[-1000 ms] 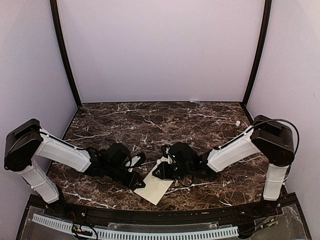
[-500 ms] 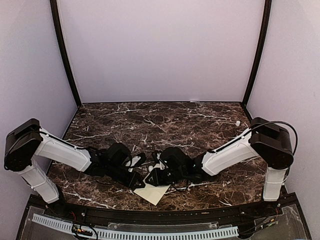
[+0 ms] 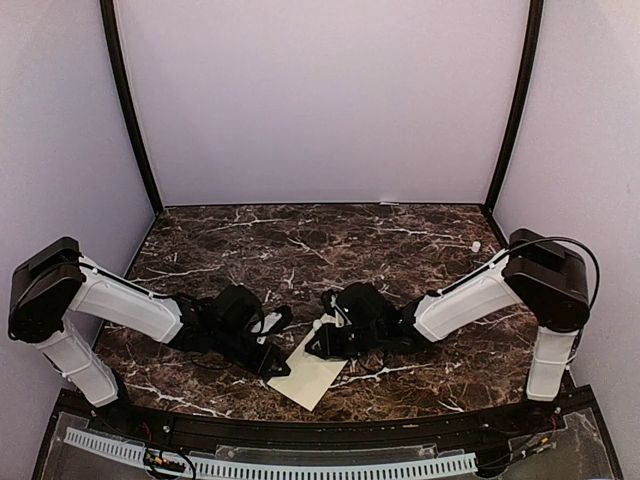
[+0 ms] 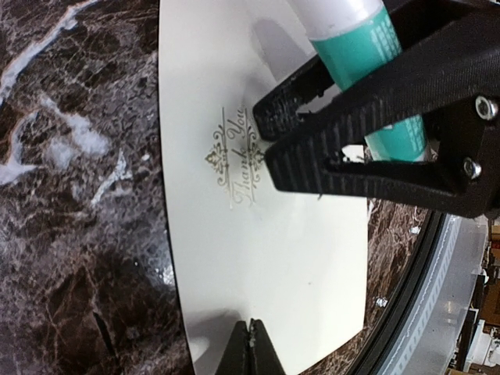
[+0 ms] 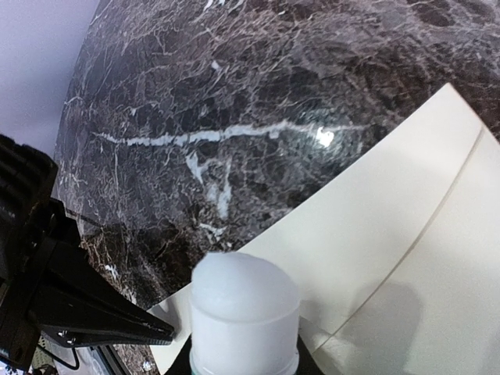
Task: Place the letter into the envelope and seal it
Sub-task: Seal the envelope flap on the envelope.
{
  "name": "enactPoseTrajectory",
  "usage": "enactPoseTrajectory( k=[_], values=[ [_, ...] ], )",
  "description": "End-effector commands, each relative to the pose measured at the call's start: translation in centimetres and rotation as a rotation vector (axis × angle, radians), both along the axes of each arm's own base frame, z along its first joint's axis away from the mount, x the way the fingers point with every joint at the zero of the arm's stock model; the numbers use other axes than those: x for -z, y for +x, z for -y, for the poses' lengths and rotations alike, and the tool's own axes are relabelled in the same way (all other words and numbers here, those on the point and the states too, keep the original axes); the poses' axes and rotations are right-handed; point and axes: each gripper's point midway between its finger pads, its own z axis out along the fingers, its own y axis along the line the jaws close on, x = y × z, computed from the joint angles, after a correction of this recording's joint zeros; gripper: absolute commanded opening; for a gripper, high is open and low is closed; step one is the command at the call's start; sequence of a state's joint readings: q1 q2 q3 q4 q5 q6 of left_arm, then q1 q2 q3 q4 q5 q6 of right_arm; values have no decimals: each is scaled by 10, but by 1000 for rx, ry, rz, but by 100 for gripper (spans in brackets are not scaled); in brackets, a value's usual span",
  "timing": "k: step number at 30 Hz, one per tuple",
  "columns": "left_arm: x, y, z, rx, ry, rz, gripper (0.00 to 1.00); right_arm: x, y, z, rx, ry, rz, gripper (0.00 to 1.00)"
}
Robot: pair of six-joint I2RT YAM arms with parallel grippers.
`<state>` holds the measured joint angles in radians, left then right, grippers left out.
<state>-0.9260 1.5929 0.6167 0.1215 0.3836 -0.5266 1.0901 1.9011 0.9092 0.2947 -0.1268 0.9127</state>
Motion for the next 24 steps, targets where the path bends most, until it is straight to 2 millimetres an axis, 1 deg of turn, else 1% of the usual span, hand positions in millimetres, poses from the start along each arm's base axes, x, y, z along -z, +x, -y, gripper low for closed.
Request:
enactPoseTrajectory(
  k=[1,3,6,19,24],
  values=[
    [19,-13,-20,11,109,-42,1,13,14,25,45,-76,13,0],
    [19,-13,-20,10,111,-42,1,12,16,24,40,-76,19,0],
    [18,-13,-19,13,109,-40,1,13,12,22,14,-76,10,0],
    [18,-11,-18,16,112,-34,1,16,-32,10,-38,-63,-32,0],
    [17,-11,-18,16,111,-34,1,21,-33,15,-16,-83,-34,0]
  ],
)
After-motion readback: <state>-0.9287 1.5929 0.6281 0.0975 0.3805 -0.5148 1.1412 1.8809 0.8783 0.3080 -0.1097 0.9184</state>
